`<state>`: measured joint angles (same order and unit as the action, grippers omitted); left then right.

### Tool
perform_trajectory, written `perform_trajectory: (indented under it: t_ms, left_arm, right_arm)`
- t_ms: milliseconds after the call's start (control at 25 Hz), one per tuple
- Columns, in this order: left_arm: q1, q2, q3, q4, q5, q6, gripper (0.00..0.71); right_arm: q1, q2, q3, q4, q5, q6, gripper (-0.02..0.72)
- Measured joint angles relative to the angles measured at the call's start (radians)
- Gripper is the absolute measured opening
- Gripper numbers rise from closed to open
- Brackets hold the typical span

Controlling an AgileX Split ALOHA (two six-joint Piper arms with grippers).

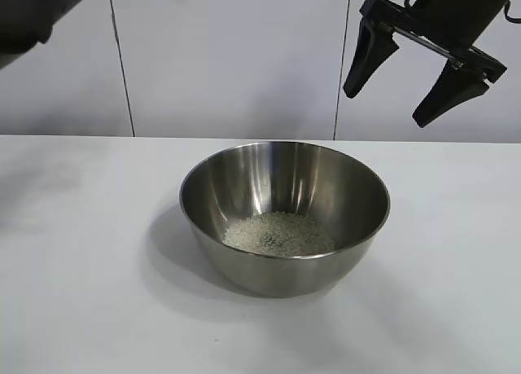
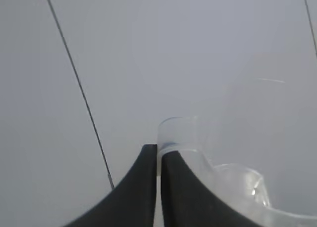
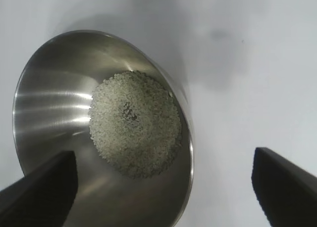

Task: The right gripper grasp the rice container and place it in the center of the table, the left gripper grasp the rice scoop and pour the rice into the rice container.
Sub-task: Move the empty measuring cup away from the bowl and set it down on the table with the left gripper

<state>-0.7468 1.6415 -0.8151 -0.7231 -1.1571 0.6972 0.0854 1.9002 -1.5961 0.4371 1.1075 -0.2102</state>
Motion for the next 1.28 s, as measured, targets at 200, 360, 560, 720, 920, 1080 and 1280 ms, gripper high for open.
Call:
perform_trajectory:
  t_ms: [200, 360, 560, 720, 920, 1080, 1280]
  left_arm:
    - [0.032, -0.023, 0.130, 0.088, 0.001, -0.161, 0.010]
    - [0.085, -0.024, 0.222, 0.106, 0.027, -0.188, 0.010]
    - [0.111, -0.025, 0.303, 0.108, 0.096, -0.229, 0.010]
    - [0.111, 0.008, 0.337, 0.113, 0.111, -0.234, 0.010]
    - [0.111, 0.112, 0.342, 0.118, 0.055, -0.235, 0.010]
    - [0.111, 0.180, 0.342, 0.139, 0.027, -0.249, 0.010]
    - [0.111, 0.229, 0.342, 0.149, 0.027, -0.292, 0.010]
  right_arm:
    - [0.000, 0.000, 0.000, 0.000, 0.000, 0.000, 0.661]
    - [0.000, 0.000, 0.000, 0.000, 0.000, 0.000, 0.661]
    - [0.000, 0.000, 0.000, 0.000, 0.000, 0.000, 0.661]
    - [0.000, 0.000, 0.000, 0.000, -0.004, 0.000, 0.661]
    - [0.000, 0.000, 0.000, 0.000, -0.007, 0.000, 0.661]
    - [0.000, 0.000, 0.000, 0.000, -0.009, 0.000, 0.661]
    - [0.000, 0.000, 0.000, 0.000, -0.011, 0.000, 0.661]
